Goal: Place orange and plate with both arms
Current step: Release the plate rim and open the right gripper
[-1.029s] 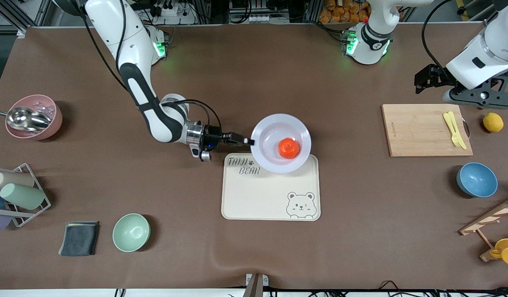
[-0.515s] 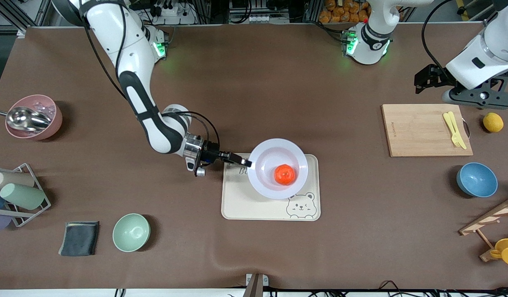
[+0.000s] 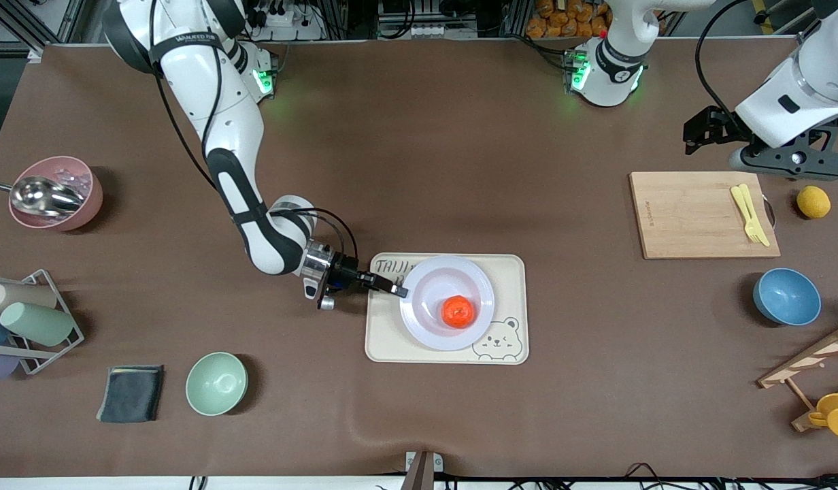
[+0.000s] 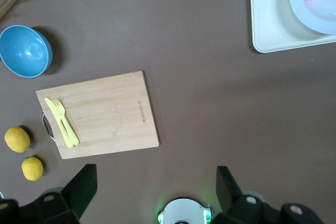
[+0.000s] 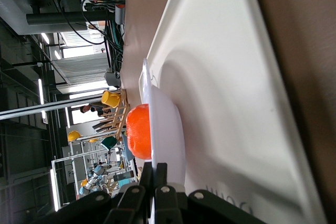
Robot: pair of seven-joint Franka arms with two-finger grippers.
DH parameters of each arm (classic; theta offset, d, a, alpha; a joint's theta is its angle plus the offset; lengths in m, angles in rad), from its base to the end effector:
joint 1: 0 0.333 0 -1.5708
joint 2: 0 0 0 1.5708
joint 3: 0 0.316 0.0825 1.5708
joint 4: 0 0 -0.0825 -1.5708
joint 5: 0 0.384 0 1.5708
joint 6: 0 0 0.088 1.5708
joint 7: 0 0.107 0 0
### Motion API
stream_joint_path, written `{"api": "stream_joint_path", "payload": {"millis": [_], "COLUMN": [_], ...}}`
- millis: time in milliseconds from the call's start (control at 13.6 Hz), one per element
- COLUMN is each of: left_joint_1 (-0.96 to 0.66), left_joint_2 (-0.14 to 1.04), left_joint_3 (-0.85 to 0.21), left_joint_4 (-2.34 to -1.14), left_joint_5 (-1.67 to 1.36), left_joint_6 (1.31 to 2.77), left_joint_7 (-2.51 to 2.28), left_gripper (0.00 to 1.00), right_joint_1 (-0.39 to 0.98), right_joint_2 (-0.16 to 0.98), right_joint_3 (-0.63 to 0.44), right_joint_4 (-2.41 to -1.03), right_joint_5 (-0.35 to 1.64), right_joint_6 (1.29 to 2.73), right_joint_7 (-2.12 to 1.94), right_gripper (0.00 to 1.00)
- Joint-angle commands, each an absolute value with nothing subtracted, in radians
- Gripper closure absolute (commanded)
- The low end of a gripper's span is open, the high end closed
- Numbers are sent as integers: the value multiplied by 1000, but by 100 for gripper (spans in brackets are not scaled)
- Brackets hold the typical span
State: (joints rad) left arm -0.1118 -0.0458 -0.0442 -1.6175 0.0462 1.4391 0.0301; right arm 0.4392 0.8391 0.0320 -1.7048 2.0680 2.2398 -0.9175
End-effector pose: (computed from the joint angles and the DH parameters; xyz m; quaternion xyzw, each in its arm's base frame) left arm 0.5195 -0.0768 0.6170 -0.9933 0.0911 0.0646 0.0282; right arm 0.5795 0.3223 0.1085 -0.7840 0.1677 -0.0513 0.5955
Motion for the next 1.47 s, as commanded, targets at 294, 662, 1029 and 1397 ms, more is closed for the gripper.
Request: {"api": "stream_joint_path", "payload": {"millis": [294,662,1029,1397], "left_joint_1": [-107,-107,-118,-117], "left_joint_2": [-51,-35,-28,-21], "left_joint_3": [-48,-48,-52,-100], "left_joint_4": [-1623,-1621,-1626,-1623], "left_joint_5": [43,43,44,46], "left_joint_6": [1430,1433,1433,1440], "left_joint_7": [41,41,26,-69], "left_gripper": [0,0,0,0], "right_joint_1": [420,416,416,400], "right_joint_2": [859,842,812,785], "right_joint_3": [37,37,0,-28], "right_joint_4": [-1667,-1635,-1591,-1522], "right_joint_5": [2022,1830,1489,1206], "right_joint_6": [2243,2313,2316,2258], "right_joint_7": [-852,-642,-298,-16], "right_gripper": [30,32,33,29]}}
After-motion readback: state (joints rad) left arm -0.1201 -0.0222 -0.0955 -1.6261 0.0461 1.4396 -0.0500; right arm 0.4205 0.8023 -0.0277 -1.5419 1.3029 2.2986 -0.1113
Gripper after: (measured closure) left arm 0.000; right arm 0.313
